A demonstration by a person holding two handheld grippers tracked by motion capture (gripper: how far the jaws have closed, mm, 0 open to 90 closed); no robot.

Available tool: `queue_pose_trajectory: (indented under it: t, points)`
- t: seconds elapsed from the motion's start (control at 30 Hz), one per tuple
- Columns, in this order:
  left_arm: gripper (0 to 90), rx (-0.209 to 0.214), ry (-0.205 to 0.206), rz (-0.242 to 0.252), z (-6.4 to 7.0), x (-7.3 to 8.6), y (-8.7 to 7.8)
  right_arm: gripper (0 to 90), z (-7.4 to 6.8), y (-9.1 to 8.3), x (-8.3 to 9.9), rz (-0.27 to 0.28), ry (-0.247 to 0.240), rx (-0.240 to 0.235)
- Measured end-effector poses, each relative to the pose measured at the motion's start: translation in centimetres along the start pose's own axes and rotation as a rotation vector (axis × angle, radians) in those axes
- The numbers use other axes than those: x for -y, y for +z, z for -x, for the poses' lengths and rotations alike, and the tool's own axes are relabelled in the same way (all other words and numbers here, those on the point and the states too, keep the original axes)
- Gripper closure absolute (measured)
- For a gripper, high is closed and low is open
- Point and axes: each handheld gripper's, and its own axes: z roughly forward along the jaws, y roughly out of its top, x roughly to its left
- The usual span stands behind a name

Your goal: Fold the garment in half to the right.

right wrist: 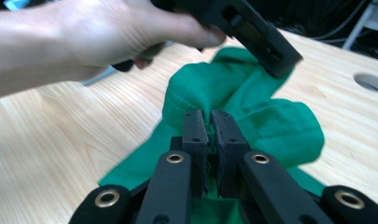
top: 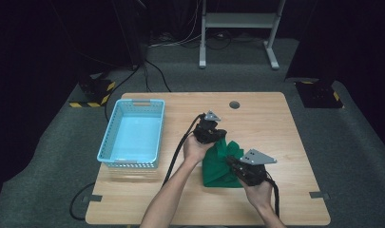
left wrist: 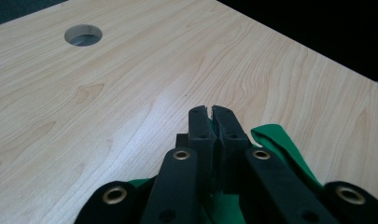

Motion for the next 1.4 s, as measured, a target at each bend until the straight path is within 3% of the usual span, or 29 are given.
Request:
queue_pose_trajectory:
  t: [0.13, 0.53, 0.77, 1.4]
  points:
    - [86.4, -0.002, 0.029, -0.011, 0.8, -0.2, 1.1, 85.5, 0.8, -0.2, 1.4, -0.025, 0.016, 0.027]
    - [86.3, 0.008, 0.027, -0.045, 1.6, 0.9, 4.0, 85.4, 2.4, -0.8, 4.2, -0.085, 0.037, 0.097]
    - [86.2, -0.007, 0.028, -0.056, 2.2, 1.4, 5.4, 85.2, 2.9, -0.6, 5.4, -0.114, 0.035, 0.121]
    - [84.8, -0.023, 0.049, -0.070, 2.7, 2.9, 7.6, 84.5, 4.2, -0.2, 7.3, -0.160, 0.080, 0.133]
